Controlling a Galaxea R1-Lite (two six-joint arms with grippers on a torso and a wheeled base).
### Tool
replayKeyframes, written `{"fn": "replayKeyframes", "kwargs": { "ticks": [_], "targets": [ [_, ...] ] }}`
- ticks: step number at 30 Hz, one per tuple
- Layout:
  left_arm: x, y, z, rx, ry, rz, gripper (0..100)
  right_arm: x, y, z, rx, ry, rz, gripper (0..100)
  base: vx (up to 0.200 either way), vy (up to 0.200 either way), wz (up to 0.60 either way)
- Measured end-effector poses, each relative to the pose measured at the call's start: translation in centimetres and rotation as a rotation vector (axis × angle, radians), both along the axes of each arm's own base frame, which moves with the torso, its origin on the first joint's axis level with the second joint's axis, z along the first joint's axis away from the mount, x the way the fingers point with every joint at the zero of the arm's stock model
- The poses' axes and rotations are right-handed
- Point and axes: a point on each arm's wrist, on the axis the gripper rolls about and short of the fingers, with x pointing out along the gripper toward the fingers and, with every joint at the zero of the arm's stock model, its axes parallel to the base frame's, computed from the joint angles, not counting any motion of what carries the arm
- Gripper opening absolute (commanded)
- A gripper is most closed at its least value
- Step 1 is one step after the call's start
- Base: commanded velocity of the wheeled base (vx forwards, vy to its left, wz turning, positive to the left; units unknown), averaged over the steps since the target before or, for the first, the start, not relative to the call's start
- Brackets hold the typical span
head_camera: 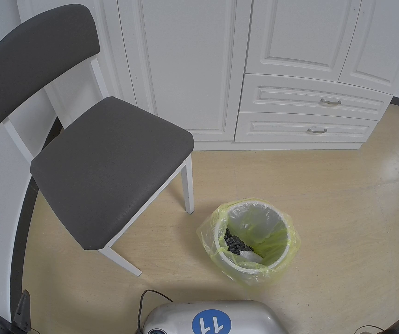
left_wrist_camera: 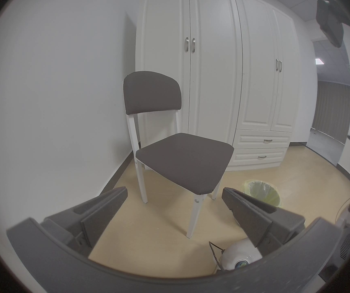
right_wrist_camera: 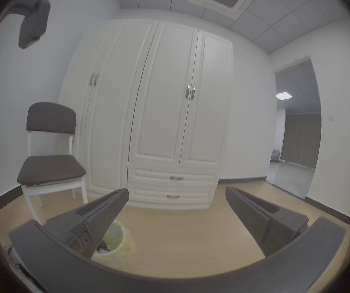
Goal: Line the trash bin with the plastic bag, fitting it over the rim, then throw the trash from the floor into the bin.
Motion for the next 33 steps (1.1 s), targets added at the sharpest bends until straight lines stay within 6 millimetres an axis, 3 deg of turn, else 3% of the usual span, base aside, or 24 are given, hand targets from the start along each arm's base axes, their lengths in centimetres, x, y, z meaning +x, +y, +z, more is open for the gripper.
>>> {"fn": "replayKeyframes", "kwargs": {
  "ticks": [15,26,33],
  "targets": [
    [0.0,0.0,0.0,0.016,-0.001,0.005,100,0.6,0.1,-2.6,0.056,0.254,0.045,100,0.0,0.0,0.0],
    [0.0,0.0,0.0,0.02,0.0,0.003,100,0.6,0.3,-2.8,0.034,0.277,0.134,100,0.0,0.0,0.0],
    [0.0,0.0,0.0,0.013,0.0,0.001,100,0.6,0.2,-2.8,0.051,0.275,0.1,100,0.0,0.0,0.0]
  ]
}}
